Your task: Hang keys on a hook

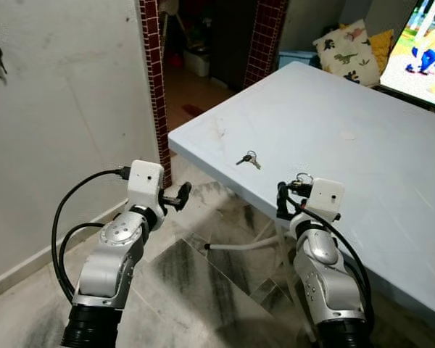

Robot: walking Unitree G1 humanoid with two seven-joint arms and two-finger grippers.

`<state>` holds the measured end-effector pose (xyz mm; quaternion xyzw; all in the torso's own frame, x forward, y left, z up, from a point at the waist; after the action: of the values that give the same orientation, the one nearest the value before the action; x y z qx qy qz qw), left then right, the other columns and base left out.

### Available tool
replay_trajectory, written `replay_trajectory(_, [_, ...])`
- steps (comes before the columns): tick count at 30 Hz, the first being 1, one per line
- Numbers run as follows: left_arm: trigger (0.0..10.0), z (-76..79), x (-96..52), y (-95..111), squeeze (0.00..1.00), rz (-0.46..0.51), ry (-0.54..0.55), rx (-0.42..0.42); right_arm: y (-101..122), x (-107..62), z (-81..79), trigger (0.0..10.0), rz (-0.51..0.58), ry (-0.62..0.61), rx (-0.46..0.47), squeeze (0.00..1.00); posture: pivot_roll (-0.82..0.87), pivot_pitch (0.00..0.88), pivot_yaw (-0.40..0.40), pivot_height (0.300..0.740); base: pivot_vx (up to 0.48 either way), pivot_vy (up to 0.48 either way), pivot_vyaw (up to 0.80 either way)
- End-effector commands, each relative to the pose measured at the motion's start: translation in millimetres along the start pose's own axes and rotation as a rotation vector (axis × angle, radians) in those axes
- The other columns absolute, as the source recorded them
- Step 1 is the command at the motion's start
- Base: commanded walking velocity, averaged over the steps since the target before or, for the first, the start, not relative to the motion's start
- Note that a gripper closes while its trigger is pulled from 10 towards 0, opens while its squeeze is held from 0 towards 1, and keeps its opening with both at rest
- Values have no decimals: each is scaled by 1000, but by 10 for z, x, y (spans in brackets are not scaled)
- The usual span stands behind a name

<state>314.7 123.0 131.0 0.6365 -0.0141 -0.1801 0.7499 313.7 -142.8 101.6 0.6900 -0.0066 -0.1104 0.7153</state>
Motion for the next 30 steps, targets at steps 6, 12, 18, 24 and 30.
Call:
replay_trajectory(6, [10000, 63, 8, 8, 0, 4, -38, -51, 39, -7, 28, 10000, 9, -16, -9, 0, 120, 34, -44, 740, 0, 0, 0])
replay_trajectory(12, [10000, 85, 9, 22, 0, 14, -61, -60, 54, 6, 21, 10000, 11, -12, -10, 0, 119, 44, -47, 740, 0, 0, 0])
replay_trajectory(18, [10000, 94, -1, 20, 0, 15, -64, -62, 61, 7, 22, 10000, 14, -10, -15, 0, 119, 44, -48, 740, 0, 0, 0])
replay_trajectory(24, [10000, 98, -15, 0, 0, 7, -70, -64, 55, -2, 16, 10000, 13, -9, -15, 0, 117, 46, -48, 740, 176, 0, 0])
replay_trajectory(30, [10000, 103, -13, -9, 0, 4, -74, -63, 59, 0, 17, 10000, 14, -9, -17, 0, 117, 47, -47, 740, 281, 0, 0])
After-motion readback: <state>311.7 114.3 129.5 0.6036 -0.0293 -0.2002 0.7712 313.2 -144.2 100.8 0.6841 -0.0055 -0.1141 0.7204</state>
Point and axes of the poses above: a point about 5 cm out from each wrist's last joint towards the gripper, its own x axis pointing out of the wrist towards the gripper, its own y axis along the axis of the wrist's last joint, z = x × y, the point moved 1 cm from there along x, pointing out of the wrist towards the gripper, and after that the axes turned 10 degrees about -x, right-handed, at the moved point
